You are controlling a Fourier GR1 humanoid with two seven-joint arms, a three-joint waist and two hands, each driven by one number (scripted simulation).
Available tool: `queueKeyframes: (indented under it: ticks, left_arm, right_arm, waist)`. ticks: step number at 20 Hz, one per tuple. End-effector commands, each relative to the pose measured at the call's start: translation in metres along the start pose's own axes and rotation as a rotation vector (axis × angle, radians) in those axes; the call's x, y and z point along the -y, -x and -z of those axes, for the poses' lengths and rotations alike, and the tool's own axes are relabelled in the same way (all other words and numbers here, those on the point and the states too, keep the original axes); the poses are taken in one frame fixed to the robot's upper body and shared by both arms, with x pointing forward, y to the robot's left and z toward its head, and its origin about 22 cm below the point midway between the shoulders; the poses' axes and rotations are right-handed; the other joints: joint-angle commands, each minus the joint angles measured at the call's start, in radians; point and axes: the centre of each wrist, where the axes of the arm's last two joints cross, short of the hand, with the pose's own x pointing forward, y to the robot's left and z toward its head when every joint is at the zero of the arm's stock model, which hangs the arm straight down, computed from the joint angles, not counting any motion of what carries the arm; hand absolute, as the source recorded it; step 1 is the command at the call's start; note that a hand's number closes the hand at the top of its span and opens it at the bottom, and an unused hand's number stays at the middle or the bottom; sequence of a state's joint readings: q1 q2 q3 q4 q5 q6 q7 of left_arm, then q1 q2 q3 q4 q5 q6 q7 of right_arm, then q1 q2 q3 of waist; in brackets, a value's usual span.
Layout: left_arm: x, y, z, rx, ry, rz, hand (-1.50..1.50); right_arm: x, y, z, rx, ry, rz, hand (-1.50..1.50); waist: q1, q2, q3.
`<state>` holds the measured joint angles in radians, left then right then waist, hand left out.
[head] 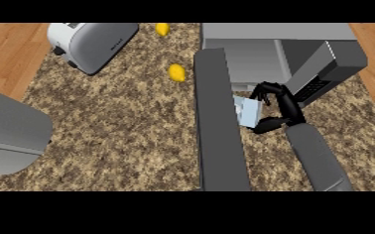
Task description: Pick up the milk, place it into the microwave and close the microwave
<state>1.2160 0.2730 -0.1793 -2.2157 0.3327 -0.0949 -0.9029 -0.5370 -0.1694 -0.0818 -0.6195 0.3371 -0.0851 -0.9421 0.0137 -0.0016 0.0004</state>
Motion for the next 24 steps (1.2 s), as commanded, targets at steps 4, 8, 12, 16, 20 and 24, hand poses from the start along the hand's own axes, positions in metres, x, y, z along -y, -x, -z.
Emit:
queueKeyframes:
  ticks: [4,8,12,16,20,24]
  left_arm:
    - [0.001,0.005,-0.008,-0.010,0.003,0.015,-1.50]
    - [-0.014,-0.002,0.001,-0.019,0.002,0.001,-1.50]
    - [-0.018,0.018,0.012,-0.015,0.016,0.005,-1.50]
    - [-0.028,0.015,0.012,-0.040,0.028,-0.016,-1.50]
    - [-0.034,0.025,0.014,-0.073,0.053,-0.031,-1.50]
    - [-0.027,0.026,0.027,-0.047,0.050,-0.024,-1.50]
  right_arm:
    - [0.012,-0.017,0.057,-0.030,0.062,-0.033,1.50]
    - [0.009,-0.032,0.088,-0.092,-0.014,-0.028,1.50]
    - [0.001,-0.042,0.119,-0.084,0.035,-0.097,1.50]
    - [0.017,-0.038,0.123,-0.145,0.112,-0.184,1.50]
    - [0.016,-0.041,0.131,-0.199,0.127,-0.277,1.50]
    - [0.025,-0.037,0.127,-0.274,0.290,-0.278,1.50]
  waist:
    - [0.013,0.005,0.001]
    - [0.010,0.004,0.000]
    - [0.032,0.017,0.001]
    - [0.052,0.025,0.001]
    - [0.078,0.035,0.001]
    - [0.088,0.047,0.003]
